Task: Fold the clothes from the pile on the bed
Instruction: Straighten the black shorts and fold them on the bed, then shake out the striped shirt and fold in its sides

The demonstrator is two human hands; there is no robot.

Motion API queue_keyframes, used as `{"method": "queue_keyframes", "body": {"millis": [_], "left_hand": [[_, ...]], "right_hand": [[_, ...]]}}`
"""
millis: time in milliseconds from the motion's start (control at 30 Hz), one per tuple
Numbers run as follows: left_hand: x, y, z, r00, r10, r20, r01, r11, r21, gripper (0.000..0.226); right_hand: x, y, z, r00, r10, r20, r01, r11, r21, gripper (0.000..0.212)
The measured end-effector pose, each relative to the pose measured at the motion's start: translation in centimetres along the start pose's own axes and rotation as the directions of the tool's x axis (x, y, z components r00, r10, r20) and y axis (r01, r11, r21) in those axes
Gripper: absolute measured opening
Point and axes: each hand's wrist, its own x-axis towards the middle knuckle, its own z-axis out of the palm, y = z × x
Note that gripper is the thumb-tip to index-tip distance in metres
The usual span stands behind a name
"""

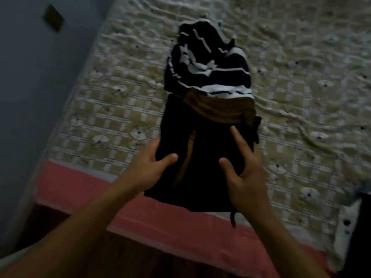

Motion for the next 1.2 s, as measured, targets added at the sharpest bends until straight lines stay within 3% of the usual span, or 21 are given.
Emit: {"method": "queue_keyframes", "body": {"millis": [200, 300, 467, 533, 600, 667, 767, 833, 900, 1000, 1067, 1133, 1200], "left_hand": [[-3.1, -4.9, -14.2, 0.981, 0.001, -0.196, 0.024, 0.992, 0.124, 0.031], [-3.5, -9.7, -18.2, 0.971, -0.038, -0.238, 0.085, 0.978, 0.188, 0.039], [-2.9, -17.7, -19.0, 0.912, -0.212, -0.351, 0.326, 0.894, 0.307, 0.048], [-2.1, -18.4, -17.7, 0.859, -0.064, -0.509, 0.345, 0.806, 0.481, 0.053], [-1.2, -17.1, -15.3, 0.855, 0.129, -0.502, 0.238, 0.762, 0.602, 0.063], [-0.3, -15.5, -12.2, 0.903, 0.225, -0.367, 0.078, 0.753, 0.653, 0.066], [1.2, -13.9, -8.3, 0.933, 0.268, -0.240, -0.049, 0.756, 0.653, 0.070], [2.1, -13.2, -6.6, 0.933, 0.274, -0.235, -0.076, 0.786, 0.613, 0.069], [2.9, -12.5, -5.2, 0.930, 0.283, -0.235, -0.099, 0.809, 0.579, 0.068], [3.4, -11.3, -3.5, 0.929, 0.288, -0.233, -0.125, 0.836, 0.533, 0.068], [3.6, -10.7, -2.6, 0.928, 0.285, -0.241, -0.140, 0.864, 0.484, 0.066], [3.7, -9.9, -2.0, 0.925, 0.283, -0.254, -0.162, 0.897, 0.411, 0.061], [3.7, -8.8, -1.5, 0.941, 0.241, -0.239, -0.166, 0.941, 0.296, 0.054]], "right_hand": [[0.5, -5.0, 14.1, 0.994, -0.023, 0.105, 0.016, 0.997, 0.071, 0.059], [-0.1, -4.4, 20.0, 0.982, 0.023, 0.189, -0.034, 0.998, 0.059, 0.059], [-1.7, 0.7, 25.1, 0.840, 0.223, 0.495, -0.215, 0.974, -0.073, 0.071], [-2.0, 1.7, 24.9, 0.821, 0.211, 0.531, -0.201, 0.977, -0.078, 0.073], [-1.8, 1.8, 23.7, 0.812, 0.203, 0.546, -0.195, 0.978, -0.073, 0.067], [-1.1, 1.5, 21.9, 0.860, 0.158, 0.485, -0.130, 0.987, -0.089, 0.059], [2.1, 1.3, 18.2, 0.982, 0.071, 0.176, -0.037, 0.980, -0.194, 0.052], [5.9, 1.5, 15.3, 0.999, 0.033, -0.032, -0.042, 0.934, -0.356, 0.060], [10.2, 2.2, 12.6, 0.990, -0.039, -0.134, -0.048, 0.810, -0.584, 0.083], [16.6, 3.4, 10.0, 0.994, -0.080, -0.080, -0.022, 0.556, -0.831, 0.112], [20.4, 4.1, 8.9, 1.000, -0.024, 0.002, 0.012, 0.415, -0.910, 0.111], [23.0, 4.4, 8.2, 0.995, 0.052, 0.085, 0.061, 0.353, -0.933, 0.083], [24.3, 4.0, 7.6, 0.987, 0.085, 0.135, 0.075, 0.495, -0.866, 0.046]]}}
